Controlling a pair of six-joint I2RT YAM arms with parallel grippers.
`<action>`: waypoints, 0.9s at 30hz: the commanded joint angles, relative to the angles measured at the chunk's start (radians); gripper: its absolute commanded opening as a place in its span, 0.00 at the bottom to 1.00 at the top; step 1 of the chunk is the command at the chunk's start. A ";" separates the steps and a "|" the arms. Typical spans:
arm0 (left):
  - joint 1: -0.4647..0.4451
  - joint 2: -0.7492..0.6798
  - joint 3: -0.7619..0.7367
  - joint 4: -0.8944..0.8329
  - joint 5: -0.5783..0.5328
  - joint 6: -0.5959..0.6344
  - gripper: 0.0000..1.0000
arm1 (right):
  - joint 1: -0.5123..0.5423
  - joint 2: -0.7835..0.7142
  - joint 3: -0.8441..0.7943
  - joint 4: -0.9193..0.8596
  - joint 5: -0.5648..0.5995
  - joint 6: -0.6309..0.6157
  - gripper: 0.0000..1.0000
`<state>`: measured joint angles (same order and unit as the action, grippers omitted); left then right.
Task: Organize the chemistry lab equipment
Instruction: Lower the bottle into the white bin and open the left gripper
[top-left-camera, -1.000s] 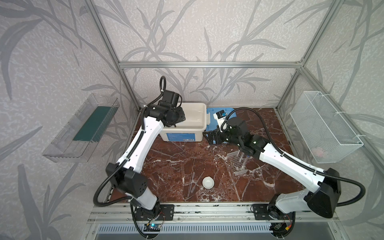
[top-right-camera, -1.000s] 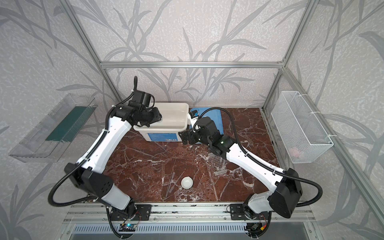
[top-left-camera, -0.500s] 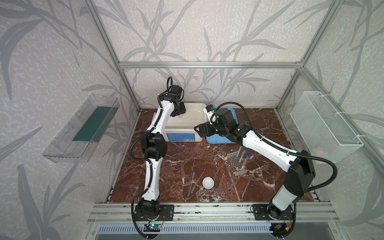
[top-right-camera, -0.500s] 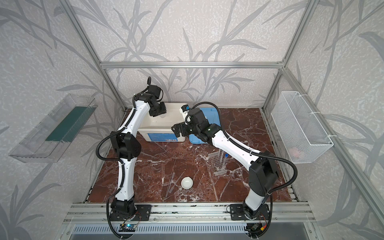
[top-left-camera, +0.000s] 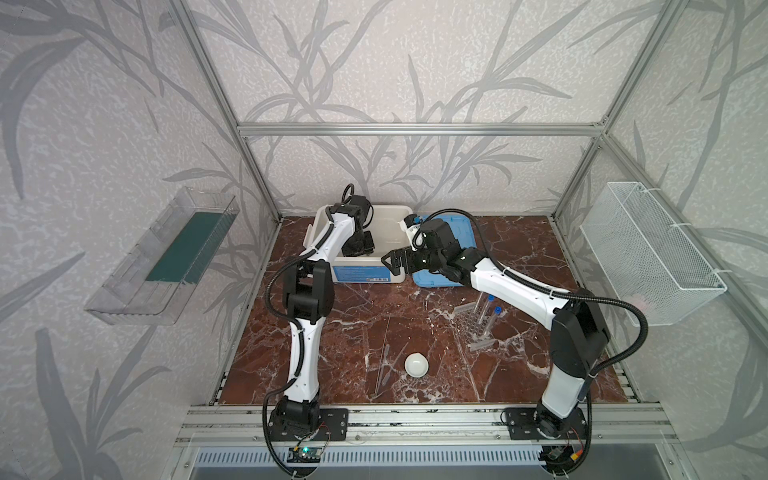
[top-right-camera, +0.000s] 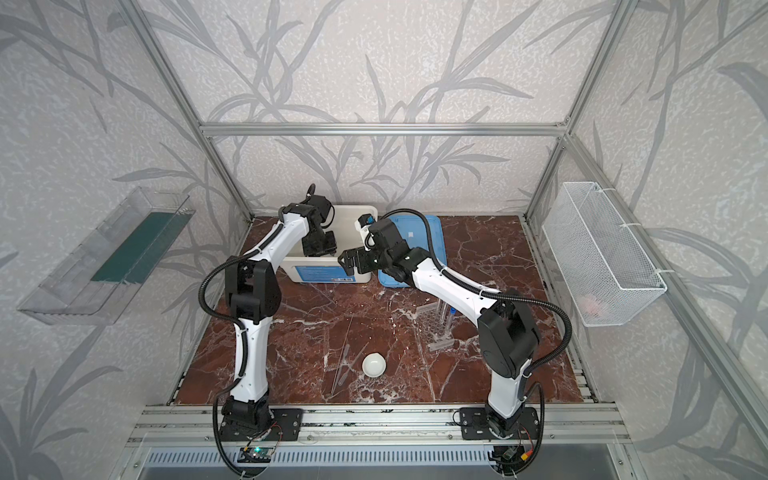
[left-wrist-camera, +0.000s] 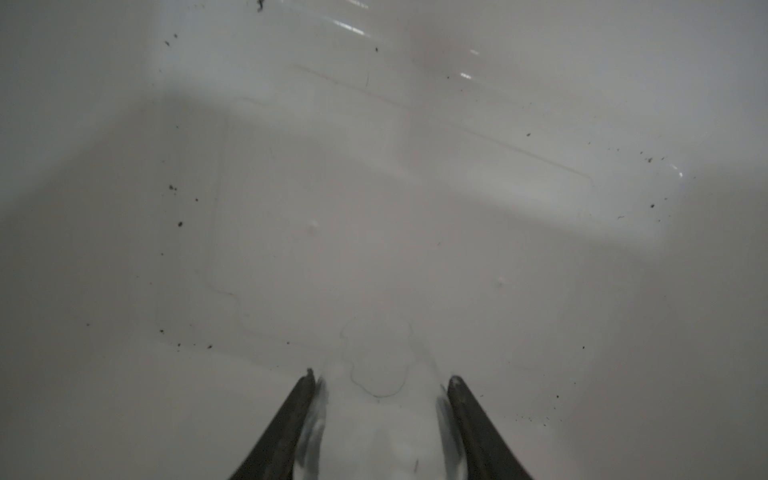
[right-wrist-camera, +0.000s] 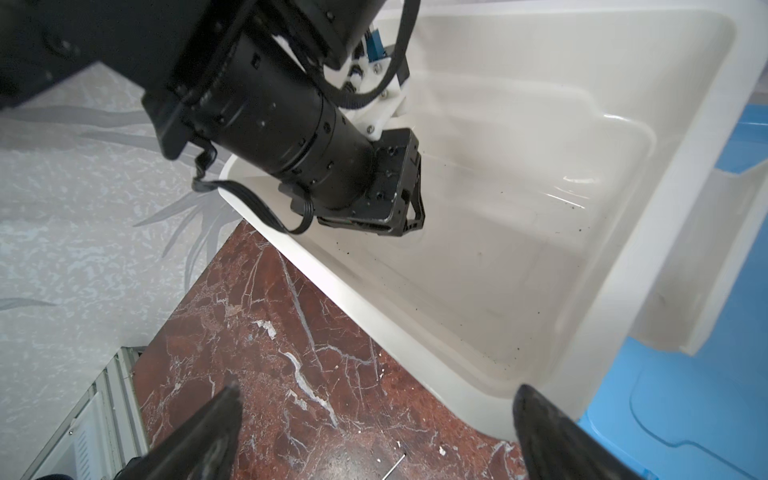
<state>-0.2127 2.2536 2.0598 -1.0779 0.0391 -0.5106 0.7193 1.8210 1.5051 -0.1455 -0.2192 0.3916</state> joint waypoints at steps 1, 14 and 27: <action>-0.012 -0.106 -0.030 0.030 0.023 -0.017 0.34 | -0.004 0.018 -0.015 0.046 -0.002 0.026 0.99; -0.067 -0.169 -0.135 0.053 0.042 -0.051 0.34 | -0.009 0.026 -0.041 0.039 0.044 0.038 0.99; -0.007 0.085 0.327 -0.111 -0.006 0.012 0.35 | -0.009 -0.007 -0.071 0.079 0.035 0.020 0.98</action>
<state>-0.2295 2.2814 2.2944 -1.0935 0.0509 -0.5259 0.7143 1.8282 1.4517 -0.0521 -0.1913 0.4183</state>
